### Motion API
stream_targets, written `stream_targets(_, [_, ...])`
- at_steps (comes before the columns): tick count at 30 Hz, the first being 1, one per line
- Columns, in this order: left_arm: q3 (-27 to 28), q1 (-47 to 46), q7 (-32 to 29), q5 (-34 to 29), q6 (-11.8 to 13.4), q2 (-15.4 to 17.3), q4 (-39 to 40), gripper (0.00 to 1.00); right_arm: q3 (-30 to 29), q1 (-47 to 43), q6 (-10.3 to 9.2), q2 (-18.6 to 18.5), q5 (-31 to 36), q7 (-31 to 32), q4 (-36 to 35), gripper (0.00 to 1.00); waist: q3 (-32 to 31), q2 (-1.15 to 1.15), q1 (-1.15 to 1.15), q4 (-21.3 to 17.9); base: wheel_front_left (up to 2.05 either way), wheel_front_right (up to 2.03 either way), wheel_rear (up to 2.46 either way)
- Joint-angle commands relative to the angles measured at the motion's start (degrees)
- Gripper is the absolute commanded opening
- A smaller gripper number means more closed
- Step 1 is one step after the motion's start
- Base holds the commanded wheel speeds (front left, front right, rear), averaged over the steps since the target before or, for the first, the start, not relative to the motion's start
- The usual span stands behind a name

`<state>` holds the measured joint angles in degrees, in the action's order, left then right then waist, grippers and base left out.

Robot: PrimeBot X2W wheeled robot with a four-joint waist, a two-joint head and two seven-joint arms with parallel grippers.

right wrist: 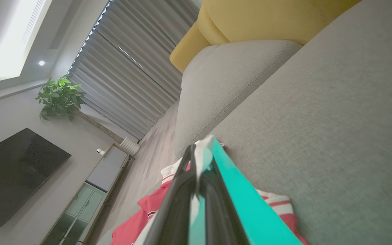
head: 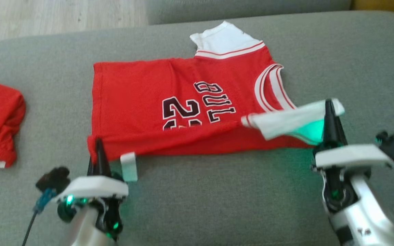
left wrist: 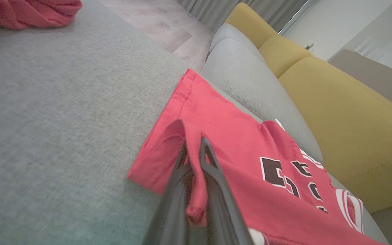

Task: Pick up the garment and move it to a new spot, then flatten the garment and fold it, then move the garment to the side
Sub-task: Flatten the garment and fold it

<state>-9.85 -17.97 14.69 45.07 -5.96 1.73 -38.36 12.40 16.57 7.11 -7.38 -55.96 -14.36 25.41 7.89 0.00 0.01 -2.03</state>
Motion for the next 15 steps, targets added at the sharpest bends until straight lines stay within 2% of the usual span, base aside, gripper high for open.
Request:
stream_targets(1, [0.7, -3.4, 0.3, 0.4, 0.4, 1.2, 0.8, 0.0, 1.4, 3.3, 0.37, 0.2, 0.3, -0.6, -0.7, 0.0, 1.1, 0.0, -0.01, 0.3, 0.0, 0.0, 0.0])
stream_targets(9, [-0.2, -9.5, 0.3, 1.4, 2.2, 1.1, -1.5, 0.0, 1.7, 10.7, 0.37, 1.0, 1.9, -0.6, 5.5, 0.0, 4.5, 0.0, -0.01, 0.4, 0.0, 0.0, 0.0])
stream_targets(10, [0.1, -10.1, 0.3, 1.8, 2.5, 1.1, -1.4, 0.18, 1.5, 11.4, 0.37, 1.2, 2.2, -0.6, 6.1, 0.0, 4.8, 0.0, -0.01, 0.5, 0.0, 0.0, 0.0])
stream_targets(11, [0.5, -10.6, 0.3, 2.6, 2.7, 1.1, -1.2, 0.74, 1.3, 12.0, 0.37, 1.4, 2.5, -0.6, 6.6, 0.0, 5.0, 0.0, -0.01, 0.5, 0.0, 0.0, 0.0])
stream_targets(12, [0.9, -11.0, 0.3, 3.1, 2.9, 1.1, -0.7, 1.0, 0.6, 12.7, 0.37, 1.7, 3.0, -0.6, 6.6, 0.34, 5.2, 0.0, -0.01, 0.5, 0.0, 0.0, 0.0])
stream_targets(13, [1.9, -11.5, 0.3, 3.4, 3.0, 1.1, 0.5, 1.0, 0.0, 13.2, 0.37, 2.0, 3.2, -0.6, 6.0, 1.0, 5.4, 0.0, -0.01, 0.6, 0.0, 0.0, 0.0])
stream_targets(15, [4.3, -11.6, 0.3, 2.4, 3.6, 1.1, 3.5, 1.0, -1.1, 13.6, 0.37, 2.5, 4.5, -0.6, 4.3, 1.0, 5.7, 0.0, -0.01, 0.7, 0.0, 0.0, 0.0])
